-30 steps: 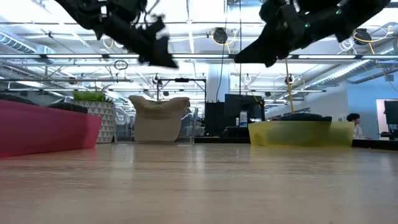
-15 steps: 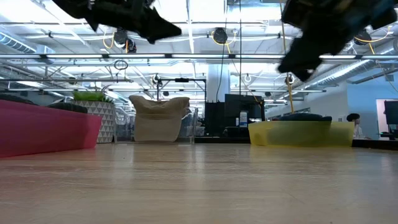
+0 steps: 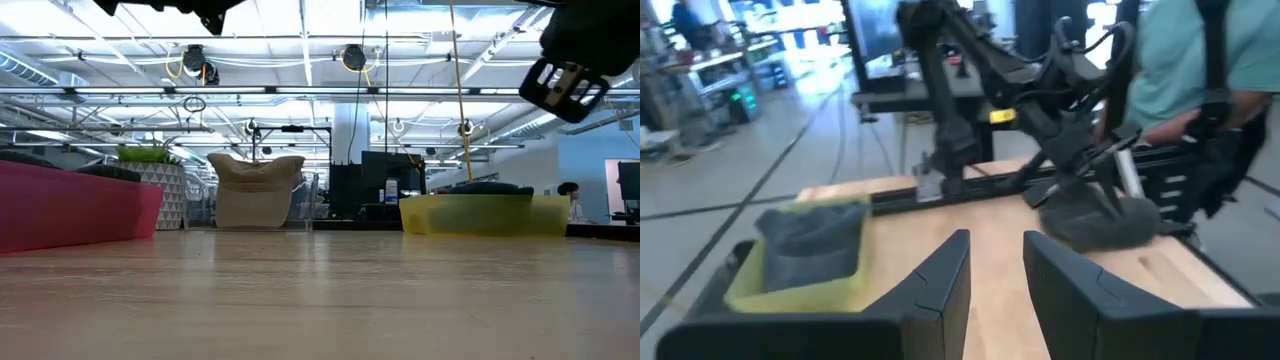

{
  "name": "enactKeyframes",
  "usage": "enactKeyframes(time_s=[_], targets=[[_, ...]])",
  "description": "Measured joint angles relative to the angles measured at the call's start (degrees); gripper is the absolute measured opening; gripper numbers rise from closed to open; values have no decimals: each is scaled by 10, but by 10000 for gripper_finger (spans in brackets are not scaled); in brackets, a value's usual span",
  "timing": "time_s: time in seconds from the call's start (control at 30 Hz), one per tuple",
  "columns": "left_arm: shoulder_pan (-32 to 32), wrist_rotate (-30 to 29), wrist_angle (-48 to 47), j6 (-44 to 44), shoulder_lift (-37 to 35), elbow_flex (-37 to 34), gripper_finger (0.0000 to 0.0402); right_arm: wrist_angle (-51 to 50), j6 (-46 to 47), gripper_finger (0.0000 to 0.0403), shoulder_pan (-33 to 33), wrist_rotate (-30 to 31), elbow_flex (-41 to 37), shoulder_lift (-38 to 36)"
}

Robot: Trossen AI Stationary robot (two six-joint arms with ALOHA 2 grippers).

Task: Pick & Place hat
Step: Put the black cap into the red bin

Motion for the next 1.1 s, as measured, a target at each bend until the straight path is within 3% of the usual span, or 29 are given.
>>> enactKeyframes(time_s=[0.3,0.6,0.87,1.1], targets=[[-56,-9,182,-7,70,0,108,-22,118,32,13,-19,28,60],[-57,-9,183,-19,93,0,108,19,245,32,49,10,28,49],[-66,-22,152,-42,93,0,108,21,150,31,57,31,28,49],[-104,-110,121,-67,93,0,108,1,123,31,67,31,28,49]])
